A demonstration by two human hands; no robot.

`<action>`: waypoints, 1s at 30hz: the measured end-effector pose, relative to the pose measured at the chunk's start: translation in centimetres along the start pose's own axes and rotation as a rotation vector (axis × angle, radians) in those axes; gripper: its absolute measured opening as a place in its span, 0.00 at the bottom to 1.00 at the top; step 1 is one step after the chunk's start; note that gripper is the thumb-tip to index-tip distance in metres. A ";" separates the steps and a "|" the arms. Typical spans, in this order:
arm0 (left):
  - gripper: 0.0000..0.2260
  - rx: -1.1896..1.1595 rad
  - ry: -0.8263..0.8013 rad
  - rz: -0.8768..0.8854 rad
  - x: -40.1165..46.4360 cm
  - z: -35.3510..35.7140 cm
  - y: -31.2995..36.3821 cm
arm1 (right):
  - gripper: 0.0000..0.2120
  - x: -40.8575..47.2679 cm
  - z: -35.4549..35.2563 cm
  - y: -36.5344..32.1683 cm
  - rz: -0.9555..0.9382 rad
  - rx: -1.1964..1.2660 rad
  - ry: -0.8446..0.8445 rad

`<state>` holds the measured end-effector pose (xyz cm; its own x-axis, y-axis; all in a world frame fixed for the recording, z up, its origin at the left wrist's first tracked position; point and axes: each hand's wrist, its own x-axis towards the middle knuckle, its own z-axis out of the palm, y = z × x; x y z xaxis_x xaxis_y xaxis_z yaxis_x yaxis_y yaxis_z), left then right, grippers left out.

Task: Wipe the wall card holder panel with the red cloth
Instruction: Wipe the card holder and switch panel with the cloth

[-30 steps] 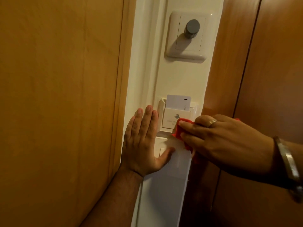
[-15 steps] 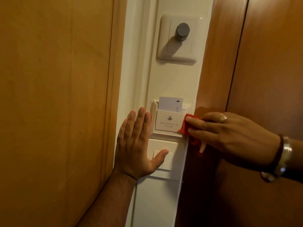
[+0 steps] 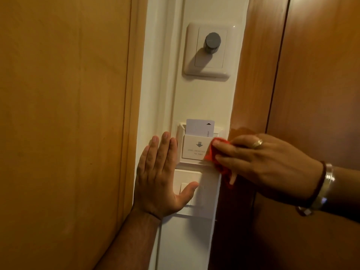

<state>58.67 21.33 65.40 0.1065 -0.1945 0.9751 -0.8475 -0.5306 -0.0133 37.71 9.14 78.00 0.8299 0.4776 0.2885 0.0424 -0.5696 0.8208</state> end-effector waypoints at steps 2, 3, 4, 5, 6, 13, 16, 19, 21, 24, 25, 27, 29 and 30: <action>0.44 -0.001 0.002 0.001 0.0 0.0 0.0 | 0.23 0.4 -0.3 0.0 -0.006 0.002 0.004; 0.44 -0.002 0.003 0.001 -0.1 0.0 0.0 | 0.23 0.4 -0.2 -0.2 -0.040 -0.001 -0.009; 0.44 -0.004 0.001 0.000 -0.1 0.1 0.0 | 0.23 0.4 -0.1 -0.5 -0.066 0.002 -0.027; 0.44 -0.006 -0.002 -0.001 -0.1 0.1 0.0 | 0.23 0.4 -0.2 -0.7 -0.073 0.009 -0.040; 0.44 -0.006 -0.003 -0.002 -0.1 0.1 0.0 | 0.23 0.5 -0.4 -0.5 -0.056 0.021 -0.044; 0.45 0.003 -0.010 -0.002 -0.1 0.3 -0.1 | 0.23 1.2 -1.4 -0.2 0.001 0.102 -0.057; 0.45 0.012 -0.015 -0.005 0.0 0.3 -0.1 | 0.20 1.9 -2.2 0.8 0.074 0.132 -0.037; 0.45 0.015 -0.011 -0.004 -0.1 0.2 -0.1 | 0.22 1.8 -2.1 0.8 0.044 0.138 -0.066; 0.44 0.011 -0.008 -0.004 0.0 0.1 -0.1 | 0.21 1.7 -2.2 0.8 0.042 0.154 -0.074; 0.44 0.011 0.002 -0.003 0.1 0.1 0.0 | 0.21 1.7 -2.6 1.0 0.050 0.179 -0.073; 0.44 0.009 0.002 -0.003 0.1 0.1 0.1 | 0.21 1.7 -2.5 1.0 0.048 0.181 -0.079; 0.44 0.006 -0.002 -0.004 0.1 0.1 0.1 | 0.21 1.8 -2.5 1.0 0.064 0.187 -0.071; 0.44 0.010 -0.004 -0.003 0.1 0.1 0.0 | 0.20 1.9 -2.7 1.0 0.077 0.199 -0.066; 0.45 0.014 -0.007 -0.003 0.0 0.1 0.0 | 0.20 1.9 -2.7 1.0 0.068 0.197 -0.070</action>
<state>58.75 21.21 65.41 0.1121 -0.1985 0.9737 -0.8401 -0.5423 -0.0139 37.87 11.30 80.69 0.8706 0.3902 0.2996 0.0876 -0.7221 0.6862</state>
